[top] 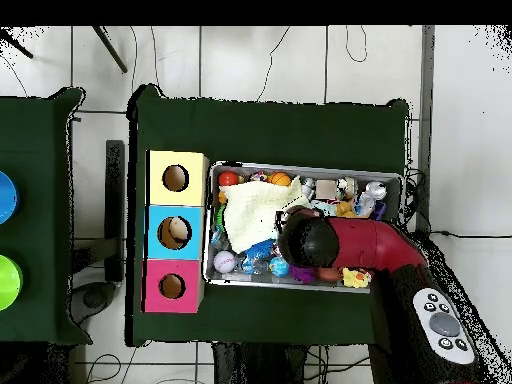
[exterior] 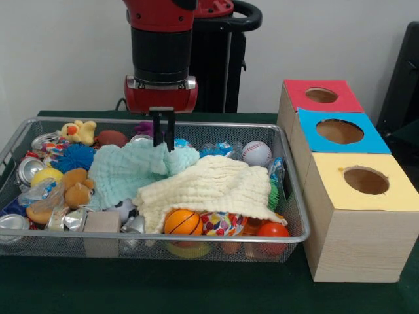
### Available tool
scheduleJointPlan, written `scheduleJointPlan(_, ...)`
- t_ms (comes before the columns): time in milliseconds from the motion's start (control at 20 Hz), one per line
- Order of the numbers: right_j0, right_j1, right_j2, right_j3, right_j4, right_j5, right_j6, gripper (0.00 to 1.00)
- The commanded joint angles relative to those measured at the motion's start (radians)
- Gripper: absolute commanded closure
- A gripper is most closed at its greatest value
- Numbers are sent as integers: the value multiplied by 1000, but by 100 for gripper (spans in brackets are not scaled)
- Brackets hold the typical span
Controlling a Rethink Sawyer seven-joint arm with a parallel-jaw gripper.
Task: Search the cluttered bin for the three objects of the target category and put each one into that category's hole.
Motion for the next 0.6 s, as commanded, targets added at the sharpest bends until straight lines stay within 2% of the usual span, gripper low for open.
scheduleJointPlan(50,15,-33,32,-66,60,131,66,100)
scheduleJointPlan(600,33,-10,14,-137,62,167,56,100)
